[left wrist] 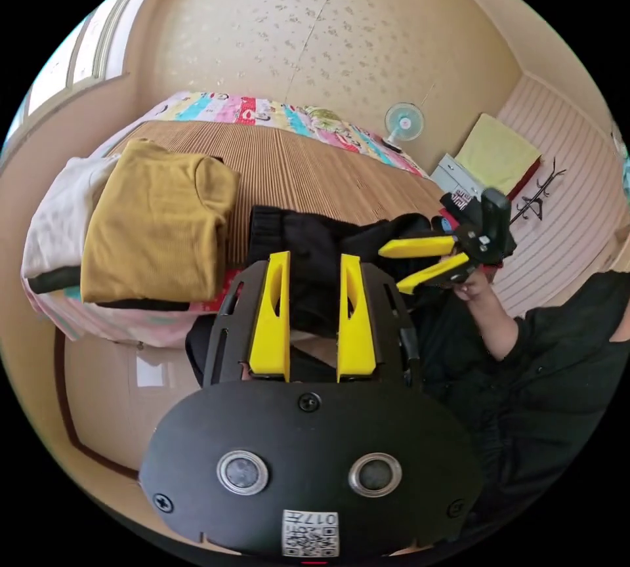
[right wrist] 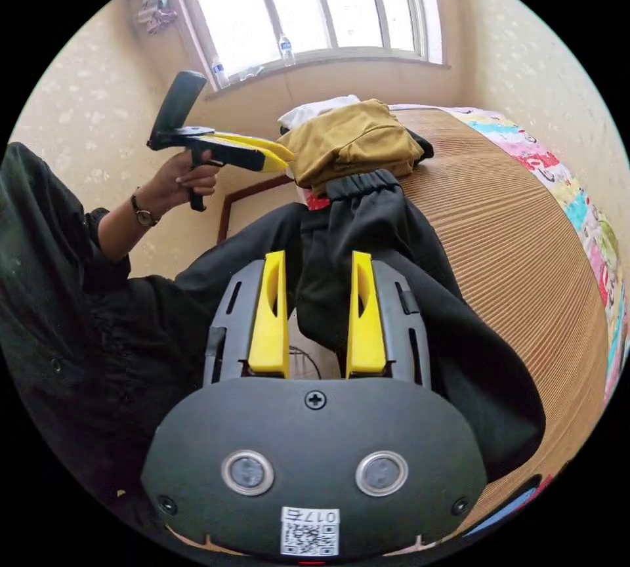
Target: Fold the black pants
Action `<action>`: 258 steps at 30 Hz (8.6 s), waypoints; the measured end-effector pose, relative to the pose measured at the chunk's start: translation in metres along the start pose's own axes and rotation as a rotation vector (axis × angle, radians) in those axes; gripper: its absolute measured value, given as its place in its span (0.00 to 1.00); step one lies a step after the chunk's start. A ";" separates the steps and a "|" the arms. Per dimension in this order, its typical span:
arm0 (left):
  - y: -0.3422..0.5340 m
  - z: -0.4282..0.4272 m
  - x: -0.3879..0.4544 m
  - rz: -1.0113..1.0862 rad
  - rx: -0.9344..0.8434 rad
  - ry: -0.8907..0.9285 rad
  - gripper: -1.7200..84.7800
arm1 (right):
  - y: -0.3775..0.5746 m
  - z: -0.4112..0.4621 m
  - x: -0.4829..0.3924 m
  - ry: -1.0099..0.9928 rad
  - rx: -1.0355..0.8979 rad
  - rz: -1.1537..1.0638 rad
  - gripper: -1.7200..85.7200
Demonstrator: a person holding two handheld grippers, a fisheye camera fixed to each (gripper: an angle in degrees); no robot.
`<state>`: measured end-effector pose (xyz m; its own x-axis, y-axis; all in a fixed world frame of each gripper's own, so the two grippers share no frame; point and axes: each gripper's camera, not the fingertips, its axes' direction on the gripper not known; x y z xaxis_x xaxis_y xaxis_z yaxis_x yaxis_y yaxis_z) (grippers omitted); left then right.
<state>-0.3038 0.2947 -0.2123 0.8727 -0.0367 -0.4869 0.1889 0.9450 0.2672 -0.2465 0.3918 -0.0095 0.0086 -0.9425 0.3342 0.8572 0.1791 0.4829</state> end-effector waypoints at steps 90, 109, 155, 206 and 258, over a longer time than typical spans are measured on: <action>0.004 0.298 0.047 -0.257 -0.223 0.668 0.11 | 0.259 -0.204 0.134 0.390 0.216 0.925 0.06; -0.015 0.225 -0.019 0.011 -0.248 0.760 0.16 | 0.282 -0.155 0.193 0.538 0.115 0.818 0.02; 0.026 0.025 -0.115 -0.270 -0.036 0.145 0.09 | 0.254 -0.154 0.233 0.782 -0.249 0.785 0.02; -0.326 0.420 0.134 0.102 -0.215 -0.457 0.01 | 0.269 -0.247 0.512 0.412 0.154 1.135 0.02; 0.006 0.144 0.241 0.244 -0.245 0.054 0.06 | 0.440 -0.345 0.118 0.547 0.270 1.285 0.03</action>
<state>-0.0279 0.2452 -0.2081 0.8527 0.2105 -0.4781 -0.1415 0.9741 0.1765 0.3093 0.2624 -0.0372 0.9413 -0.0627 0.3317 -0.0222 0.9690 0.2462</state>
